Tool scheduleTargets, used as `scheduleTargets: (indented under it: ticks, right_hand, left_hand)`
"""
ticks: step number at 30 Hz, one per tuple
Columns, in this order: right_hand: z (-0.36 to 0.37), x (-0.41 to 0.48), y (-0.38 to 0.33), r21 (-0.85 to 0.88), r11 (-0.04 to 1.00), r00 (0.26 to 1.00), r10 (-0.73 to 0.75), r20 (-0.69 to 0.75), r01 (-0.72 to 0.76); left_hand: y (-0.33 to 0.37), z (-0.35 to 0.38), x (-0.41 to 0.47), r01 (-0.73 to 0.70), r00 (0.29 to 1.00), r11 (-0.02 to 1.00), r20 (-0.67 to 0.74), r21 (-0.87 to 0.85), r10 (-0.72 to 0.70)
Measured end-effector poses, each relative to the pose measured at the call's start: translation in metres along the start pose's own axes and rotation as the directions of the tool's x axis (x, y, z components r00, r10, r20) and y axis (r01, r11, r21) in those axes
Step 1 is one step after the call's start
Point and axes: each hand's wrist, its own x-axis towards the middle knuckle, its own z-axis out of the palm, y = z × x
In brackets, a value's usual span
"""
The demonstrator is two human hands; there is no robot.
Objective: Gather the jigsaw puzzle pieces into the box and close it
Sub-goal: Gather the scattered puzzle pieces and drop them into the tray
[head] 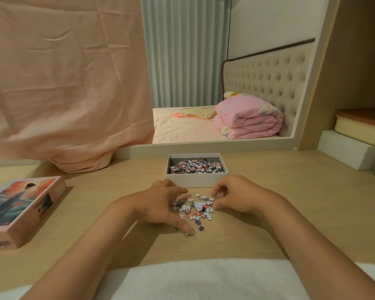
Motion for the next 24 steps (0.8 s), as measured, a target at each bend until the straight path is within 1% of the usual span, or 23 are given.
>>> scheduleTargets:
  ticks: [1, 2, 4, 7, 9, 11, 13, 14, 16, 19, 21, 24]
  right_hand:
    - [0.003, 0.000, -0.001, -0.061, 0.998, 1.000, -0.015, 0.006, 0.015]
    - [0.007, 0.001, -0.003, -0.109, 0.993, 0.999, -0.039, 0.024, 0.041]
    - [0.014, 0.005, -0.008, -0.154, 0.982, 0.994, -0.098, 0.054, 0.105]
    - [0.017, 0.007, -0.012, -0.132, 0.982, 0.990, -0.124, 0.065, 0.132]
    - [0.014, 0.005, -0.011, -0.102, 0.986, 0.990, -0.126, 0.070, 0.132]
    - [0.013, 0.000, -0.012, -0.121, 0.987, 0.989, -0.093, 0.115, 0.107]
    - [0.015, -0.001, -0.014, -0.255, 0.964, 0.986, -0.035, 0.163, 0.077]
    - [0.016, 0.000, -0.015, -0.294, 0.954, 0.985, -0.007, 0.173, 0.058]
    - [0.018, 0.002, -0.021, -0.265, 0.963, 0.984, 0.005, 0.176, 0.042]
    - [0.020, 0.003, -0.029, -0.173, 0.984, 0.989, -0.019, 0.148, 0.045]
    - [0.024, 0.006, -0.033, -0.171, 0.983, 0.992, -0.044, 0.118, 0.064]
    - [0.027, 0.010, -0.037, -0.179, 0.983, 0.998, -0.032, 0.062, 0.042]
  left_hand:
    - [-0.001, 0.000, -0.002, 0.024, 0.999, 0.999, 0.035, 0.041, -0.026]
    - [-0.001, 0.002, -0.003, 0.030, 0.999, 0.997, 0.043, 0.070, -0.033]
    - [0.000, 0.009, 0.000, 0.006, 1.000, 0.997, 0.000, 0.076, -0.006]
    - [0.006, 0.015, 0.007, -0.081, 0.993, 0.997, -0.086, 0.008, 0.081]
    - [0.006, 0.013, 0.007, -0.102, 0.988, 0.995, -0.118, -0.012, 0.100]
    - [0.002, 0.009, 0.004, -0.046, 0.994, 0.999, -0.094, 0.028, 0.049]
    - [-0.001, 0.005, 0.001, 0.045, 0.999, 0.991, -0.036, 0.123, -0.041]
    - [-0.001, 0.004, 0.000, 0.062, 0.998, 0.986, -0.018, 0.154, -0.060]
    - [0.001, 0.006, 0.001, 0.038, 0.999, 0.988, -0.021, 0.148, -0.035]
    - [0.004, 0.010, 0.006, -0.048, 0.994, 0.995, -0.098, 0.089, 0.056]
    - [0.008, 0.012, 0.009, -0.095, 0.984, 0.993, -0.143, 0.068, 0.104]
    - [0.013, 0.013, 0.013, -0.087, 0.977, 0.995, -0.190, 0.044, 0.094]
